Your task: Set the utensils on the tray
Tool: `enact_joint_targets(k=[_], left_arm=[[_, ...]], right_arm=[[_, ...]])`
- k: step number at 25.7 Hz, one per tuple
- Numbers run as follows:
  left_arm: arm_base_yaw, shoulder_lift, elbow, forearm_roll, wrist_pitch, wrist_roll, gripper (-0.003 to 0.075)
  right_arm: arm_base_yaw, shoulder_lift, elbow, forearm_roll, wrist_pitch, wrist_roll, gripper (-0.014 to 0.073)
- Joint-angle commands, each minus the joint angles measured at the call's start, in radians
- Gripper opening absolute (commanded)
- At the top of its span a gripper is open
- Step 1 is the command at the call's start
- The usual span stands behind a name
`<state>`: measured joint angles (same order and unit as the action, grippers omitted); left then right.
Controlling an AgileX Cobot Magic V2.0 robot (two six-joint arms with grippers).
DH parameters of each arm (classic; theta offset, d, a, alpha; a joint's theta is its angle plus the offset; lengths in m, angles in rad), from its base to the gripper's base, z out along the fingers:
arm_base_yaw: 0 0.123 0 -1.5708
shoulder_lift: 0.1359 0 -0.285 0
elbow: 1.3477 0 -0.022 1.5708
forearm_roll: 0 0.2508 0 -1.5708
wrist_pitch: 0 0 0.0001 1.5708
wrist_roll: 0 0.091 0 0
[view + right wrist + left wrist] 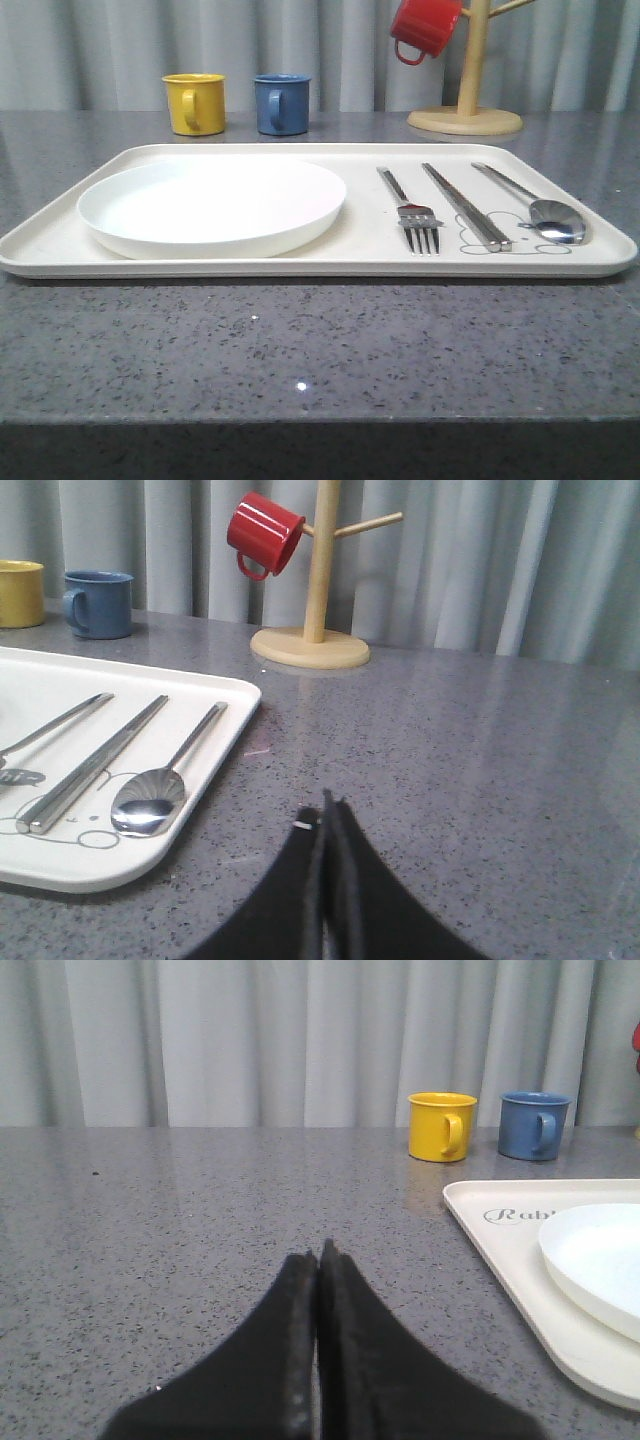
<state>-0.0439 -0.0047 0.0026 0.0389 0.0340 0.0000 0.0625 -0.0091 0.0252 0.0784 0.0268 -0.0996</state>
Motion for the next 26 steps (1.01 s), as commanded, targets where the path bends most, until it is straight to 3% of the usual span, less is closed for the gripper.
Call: enact_joint_targets(k=[1,26], left_arm=[[-0.001,-0.022,0.002,-0.008,-0.083,0.000,-0.0018],[-0.001,-0.022,0.002,-0.008,-0.083,0.000,-0.0018]], right_arm=[[-0.009,-0.020,-0.010,-0.010,-0.087,0.022,-0.0069],[-0.065,-0.021,-0.010,-0.040,-0.073,0.147,-0.0069]])
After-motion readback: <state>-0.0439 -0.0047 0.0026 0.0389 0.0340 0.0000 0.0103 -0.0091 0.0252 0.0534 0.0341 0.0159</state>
